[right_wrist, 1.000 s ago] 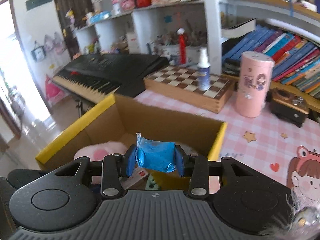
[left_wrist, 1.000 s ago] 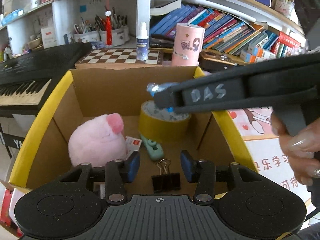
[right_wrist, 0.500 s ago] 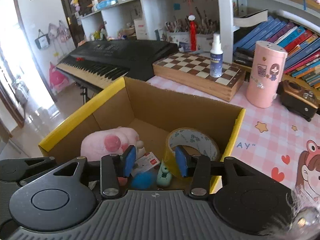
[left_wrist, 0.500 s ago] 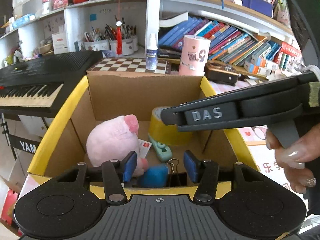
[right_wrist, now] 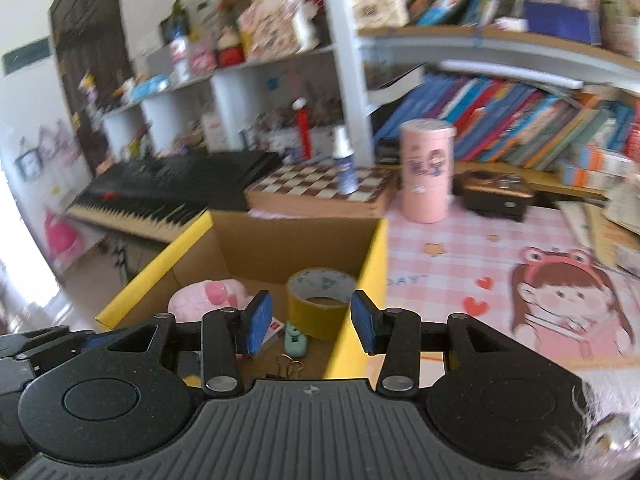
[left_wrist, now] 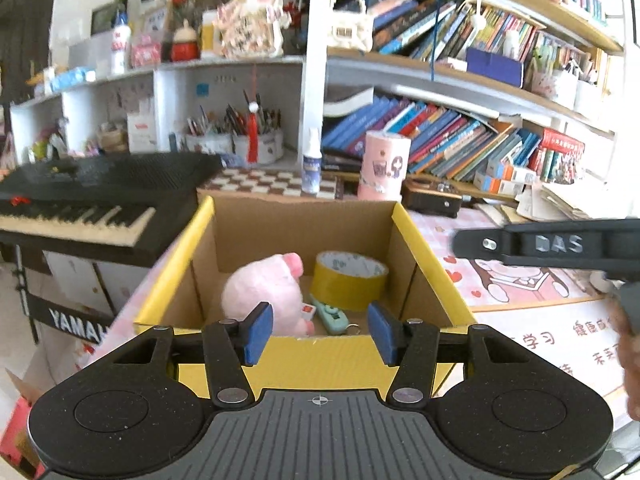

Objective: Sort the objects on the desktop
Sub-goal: 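Withdraw both open tools from the box back over the table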

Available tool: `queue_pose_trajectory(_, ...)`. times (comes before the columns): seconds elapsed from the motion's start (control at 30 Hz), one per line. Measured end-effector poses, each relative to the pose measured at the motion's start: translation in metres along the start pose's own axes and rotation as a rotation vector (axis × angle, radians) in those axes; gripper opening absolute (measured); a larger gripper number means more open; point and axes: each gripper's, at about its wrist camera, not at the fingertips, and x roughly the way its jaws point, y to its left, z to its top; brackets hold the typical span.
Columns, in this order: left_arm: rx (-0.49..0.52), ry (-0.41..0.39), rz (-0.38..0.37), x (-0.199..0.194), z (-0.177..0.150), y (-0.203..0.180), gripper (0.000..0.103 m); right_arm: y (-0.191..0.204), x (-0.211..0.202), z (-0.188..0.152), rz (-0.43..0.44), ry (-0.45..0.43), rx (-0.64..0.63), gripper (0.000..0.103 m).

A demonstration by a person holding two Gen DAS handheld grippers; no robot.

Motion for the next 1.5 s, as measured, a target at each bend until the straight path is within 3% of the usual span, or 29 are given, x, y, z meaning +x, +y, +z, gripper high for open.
queue_pose_trajectory(0.17,0.050,-0.053,0.008,-0.028,-0.014,-0.004,0.060,0.004,-0.037,-0.028,-0.106,-0.056,0.041,0.042)
queue_pose_trajectory(0.4,0.057,-0.063,-0.015,-0.068,-0.044,-0.003,0.063,0.017,-0.081,-0.071,-0.228,-0.075,0.058,0.042)
queue_pose_trajectory(0.7,0.047,-0.017,-0.059,-0.100,-0.086,-0.010,0.066,0.041,-0.127,-0.130,-0.295,-0.009,0.071,0.041)
queue_pose_trajectory(0.93,0.020,0.015,-0.076,-0.110,-0.098,-0.009,0.067,0.055,-0.149,-0.159,-0.328,0.012,0.049,0.042)
queue_pose_trajectory(1.07,0.002,0.040,-0.089,-0.110,-0.104,-0.008,0.072,0.056,-0.156,-0.166,-0.353,0.016,0.062,0.048)
queue_pose_trajectory(1.33,0.011,0.039,-0.042,-0.113,-0.106,-0.010,0.080,0.051,-0.165,-0.173,-0.400,0.015,0.085,0.059)
queue_pose_trajectory(1.5,0.024,0.060,-0.024,-0.111,-0.107,-0.014,0.083,0.048,-0.167,-0.175,-0.399,0.021,0.093,0.076)
